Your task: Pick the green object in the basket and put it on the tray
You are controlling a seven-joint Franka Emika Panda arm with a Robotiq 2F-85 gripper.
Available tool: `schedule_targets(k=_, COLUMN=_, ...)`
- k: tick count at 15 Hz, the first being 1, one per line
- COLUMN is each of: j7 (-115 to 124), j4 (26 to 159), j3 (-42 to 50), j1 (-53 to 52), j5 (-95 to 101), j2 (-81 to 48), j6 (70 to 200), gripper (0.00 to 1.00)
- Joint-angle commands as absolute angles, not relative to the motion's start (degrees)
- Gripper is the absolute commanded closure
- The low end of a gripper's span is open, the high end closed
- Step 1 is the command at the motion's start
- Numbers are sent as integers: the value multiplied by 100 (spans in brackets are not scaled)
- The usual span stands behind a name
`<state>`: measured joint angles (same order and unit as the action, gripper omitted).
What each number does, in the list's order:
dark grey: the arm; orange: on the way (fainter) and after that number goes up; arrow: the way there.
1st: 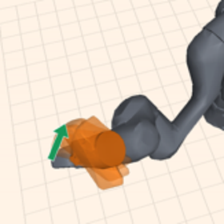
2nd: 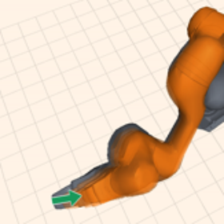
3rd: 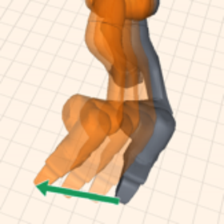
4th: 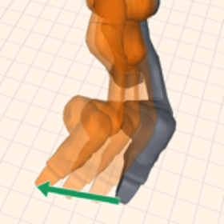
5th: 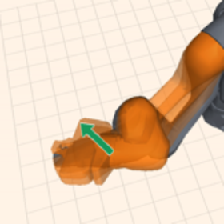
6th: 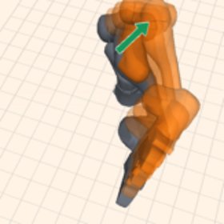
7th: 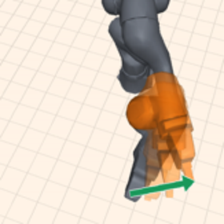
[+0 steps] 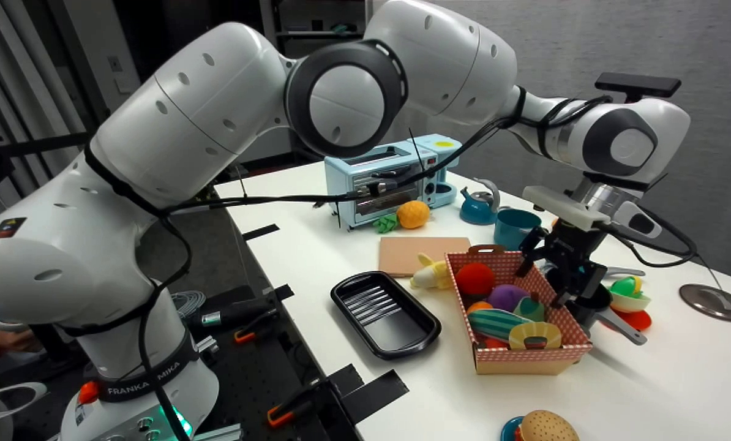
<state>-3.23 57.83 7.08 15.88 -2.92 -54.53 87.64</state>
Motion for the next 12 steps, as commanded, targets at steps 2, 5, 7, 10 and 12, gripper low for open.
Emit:
schedule_targets(k=2, j7=-375, j4=4877, j3=585, j1=1870, j5=-426, j2=-6084, j6=8376, gripper=0)
schedule_targets(k=5, j7=-391, j4=4624, j3=525, j1=1997, j5=-494, j2=-6293, j6=8207, gripper=0)
schedule_targets(k=7, j7=-379, j4=4471, j3=505, j1=2060, j5=-537, j2=-6407, j6=8110, gripper=26)
schedule_targets(k=10, j7=-359, j4=4235, j3=481, j1=2145, j5=-570, j2=-6548, j6=7992, gripper=37)
schedule_targets(k=12, j7=-287, j4=4072, j3=464, j1=2202, j5=-604, j2=-6609, j6=7881, gripper=54)
